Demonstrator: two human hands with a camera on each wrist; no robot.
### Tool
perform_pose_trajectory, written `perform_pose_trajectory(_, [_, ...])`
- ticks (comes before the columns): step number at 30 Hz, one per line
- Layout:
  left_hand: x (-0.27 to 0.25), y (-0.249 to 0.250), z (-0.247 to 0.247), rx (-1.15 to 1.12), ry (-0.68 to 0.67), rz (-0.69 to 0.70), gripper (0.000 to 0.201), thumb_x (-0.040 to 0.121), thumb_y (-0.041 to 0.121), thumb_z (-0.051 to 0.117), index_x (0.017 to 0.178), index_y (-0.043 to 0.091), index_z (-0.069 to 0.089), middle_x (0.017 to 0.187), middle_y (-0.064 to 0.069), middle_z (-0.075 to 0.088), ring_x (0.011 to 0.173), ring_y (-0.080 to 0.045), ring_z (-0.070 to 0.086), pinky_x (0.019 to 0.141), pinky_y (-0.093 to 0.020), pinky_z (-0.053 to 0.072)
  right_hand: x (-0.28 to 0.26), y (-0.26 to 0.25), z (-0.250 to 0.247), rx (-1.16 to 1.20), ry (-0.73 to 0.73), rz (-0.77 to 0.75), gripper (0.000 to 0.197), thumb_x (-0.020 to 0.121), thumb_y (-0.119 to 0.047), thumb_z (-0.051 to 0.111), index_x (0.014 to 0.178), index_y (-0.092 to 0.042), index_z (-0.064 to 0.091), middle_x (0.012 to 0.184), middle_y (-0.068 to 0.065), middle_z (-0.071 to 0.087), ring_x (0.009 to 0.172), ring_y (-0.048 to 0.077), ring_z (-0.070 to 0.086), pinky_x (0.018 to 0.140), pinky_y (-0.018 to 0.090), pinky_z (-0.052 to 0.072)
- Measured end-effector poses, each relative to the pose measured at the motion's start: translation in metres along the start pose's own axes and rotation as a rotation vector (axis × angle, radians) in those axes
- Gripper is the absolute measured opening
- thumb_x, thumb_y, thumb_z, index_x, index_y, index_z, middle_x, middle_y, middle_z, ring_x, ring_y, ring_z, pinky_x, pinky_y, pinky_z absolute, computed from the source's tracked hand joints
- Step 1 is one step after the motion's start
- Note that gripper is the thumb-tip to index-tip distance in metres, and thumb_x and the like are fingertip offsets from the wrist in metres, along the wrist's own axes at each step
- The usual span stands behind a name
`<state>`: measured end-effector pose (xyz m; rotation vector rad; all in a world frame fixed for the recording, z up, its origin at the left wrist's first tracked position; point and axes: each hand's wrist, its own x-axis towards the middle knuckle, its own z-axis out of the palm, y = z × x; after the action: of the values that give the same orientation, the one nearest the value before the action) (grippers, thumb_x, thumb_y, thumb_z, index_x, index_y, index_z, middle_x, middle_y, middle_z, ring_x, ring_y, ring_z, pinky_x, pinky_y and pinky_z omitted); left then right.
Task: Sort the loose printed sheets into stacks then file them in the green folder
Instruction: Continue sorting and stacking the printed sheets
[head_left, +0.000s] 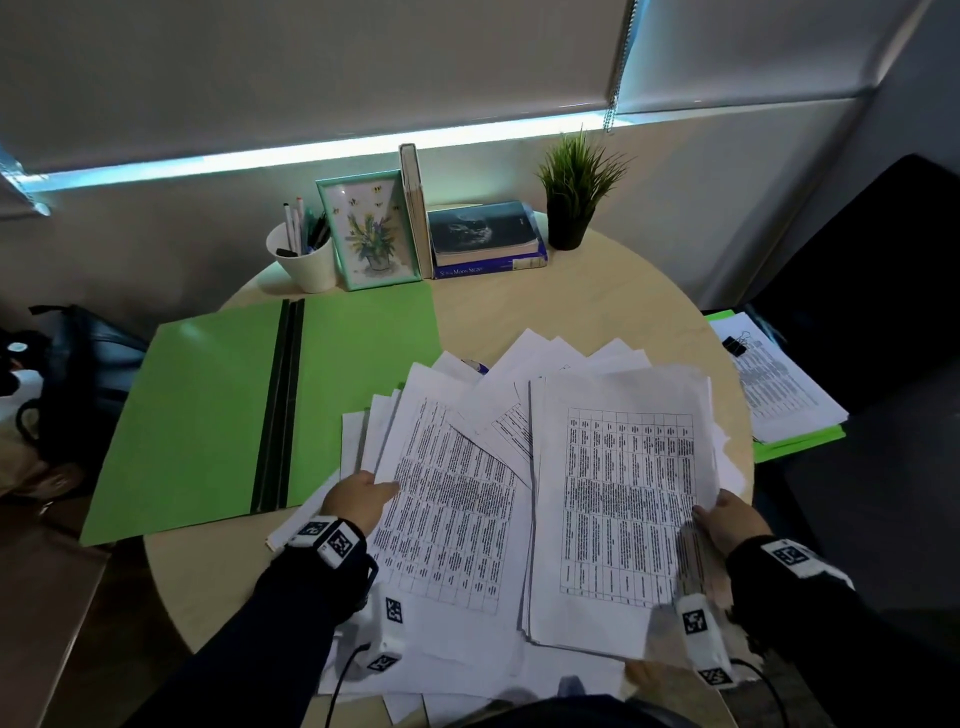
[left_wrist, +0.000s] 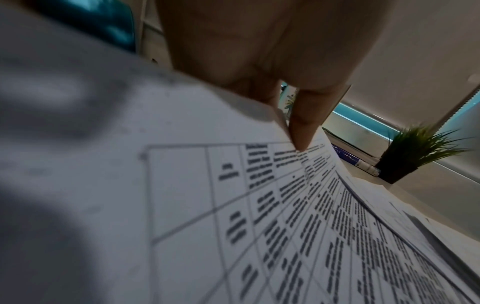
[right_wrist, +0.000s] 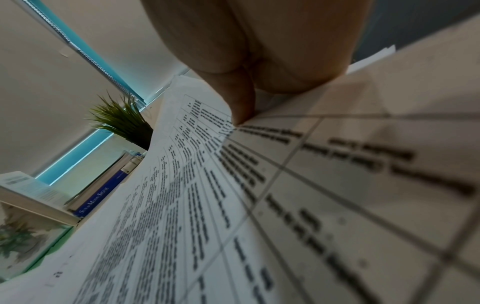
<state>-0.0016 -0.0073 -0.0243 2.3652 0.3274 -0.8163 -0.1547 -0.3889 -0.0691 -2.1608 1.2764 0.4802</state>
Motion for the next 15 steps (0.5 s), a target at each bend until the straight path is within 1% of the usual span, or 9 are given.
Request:
perform_pose_trajectory(1, [0.003, -0.001, -0.001, 0.019, -0.016, -0.014, 0.021, 0.091, 0.027, 0.051, 0.090, 0.006, 0.054, 0.104, -0.012, 0.055, 0.095, -0.028, 0.052, 0.073, -0.028, 0.031, 0.000, 0.000, 0.000, 0.002, 0.000, 0.000, 0.040, 0.095, -0.017, 0.049, 0.124, 0.010, 0.047, 0.130, 0.030, 0.051, 0.120, 0.039, 0.050, 0.098, 0.036, 0.039])
perform_pose_trajectory(2, [0.005, -0.004, -0.003, 0.039, -0.023, -0.022, 0.020, 0.089, 0.023, 0.051, 0.078, 0.007, 0.049, 0.092, -0.011, 0.052, 0.081, -0.025, 0.049, 0.068, -0.029, 0.030, 0.000, 0.000, 0.000, 0.004, 0.000, 0.000, 0.039, 0.094, -0.016, 0.049, 0.124, 0.010, 0.047, 0.130, 0.030, 0.051, 0.120, 0.039, 0.050, 0.098, 0.036, 0.039])
perform_pose_trajectory(4, [0.006, -0.007, -0.006, 0.068, -0.025, -0.041, 0.024, 0.082, 0.022, 0.052, 0.066, 0.011, 0.036, 0.072, -0.004, 0.038, 0.062, -0.018, 0.036, 0.059, -0.030, 0.023, -0.001, 0.000, 0.000, 0.006, -0.001, 0.000, 0.039, 0.094, -0.016, 0.049, 0.124, 0.010, 0.047, 0.130, 0.030, 0.051, 0.120, 0.040, 0.050, 0.098, 0.036, 0.039])
perform_pose_trajectory(7, [0.006, -0.015, -0.010, 0.105, -0.015, -0.069, 0.024, 0.075, 0.019, 0.057, 0.064, 0.016, 0.035, 0.067, 0.000, 0.034, 0.058, -0.015, 0.033, 0.057, -0.028, 0.025, -0.001, 0.001, 0.000, 0.010, -0.001, -0.004, 0.040, 0.094, -0.017, 0.049, 0.125, 0.009, 0.047, 0.130, 0.030, 0.052, 0.119, 0.039, 0.051, 0.098, 0.036, 0.039])
perform_pose_trajectory(9, [0.004, -0.021, -0.009, 0.020, 0.036, -0.064, 0.021, 0.076, 0.009, 0.063, 0.077, 0.016, 0.043, 0.078, -0.001, 0.041, 0.069, -0.019, 0.044, 0.071, -0.028, 0.035, -0.001, 0.001, 0.000, 0.010, -0.001, -0.003, 0.040, 0.094, -0.017, 0.049, 0.125, 0.008, 0.047, 0.130, 0.029, 0.052, 0.119, 0.039, 0.051, 0.098, 0.036, 0.039])
perform_pose_trajectory(11, [0.001, -0.025, -0.008, -0.134, 0.105, -0.074, 0.040, 0.077, 0.011, 0.070, 0.109, 0.013, 0.047, 0.102, -0.005, 0.048, 0.096, -0.029, 0.055, 0.084, -0.032, 0.039, -0.002, 0.000, 0.000, 0.013, -0.001, -0.004, 0.040, 0.094, -0.017, 0.049, 0.125, 0.008, 0.047, 0.130, 0.030, 0.051, 0.119, 0.039, 0.050, 0.098, 0.036, 0.039])
perform_pose_trajectory(12, [0.000, -0.025, -0.007, -0.173, 0.123, -0.070, 0.048, 0.079, 0.015, 0.070, 0.120, 0.011, 0.046, 0.111, -0.007, 0.050, 0.104, -0.030, 0.055, 0.086, -0.031, 0.040, -0.003, -0.001, 0.000, 0.011, 0.001, -0.004, 0.040, 0.094, -0.016, 0.049, 0.125, 0.009, 0.047, 0.130, 0.030, 0.051, 0.120, 0.039, 0.050, 0.098, 0.036, 0.039])
perform_pose_trajectory(13, [-0.002, -0.024, -0.006, -0.163, 0.114, -0.054, 0.047, 0.083, 0.019, 0.068, 0.125, 0.009, 0.048, 0.117, -0.008, 0.055, 0.103, -0.029, 0.056, 0.085, -0.029, 0.040, -0.003, -0.001, 0.000, 0.008, 0.002, -0.004, 0.039, 0.094, -0.016, 0.049, 0.125, 0.009, 0.047, 0.130, 0.030, 0.051, 0.120, 0.040, 0.050, 0.098, 0.036, 0.039])
perform_pose_trajectory(15, [-0.001, -0.023, -0.005, -0.031, 0.069, -0.012, 0.038, 0.091, 0.027, 0.057, 0.123, 0.006, 0.056, 0.122, -0.010, 0.062, 0.095, -0.025, 0.056, 0.080, -0.026, 0.040, -0.005, -0.002, 0.000, 0.005, 0.006, -0.006, 0.039, 0.094, -0.016, 0.049, 0.124, 0.009, 0.047, 0.129, 0.030, 0.052, 0.119, 0.040, 0.050, 0.097, 0.036, 0.040])
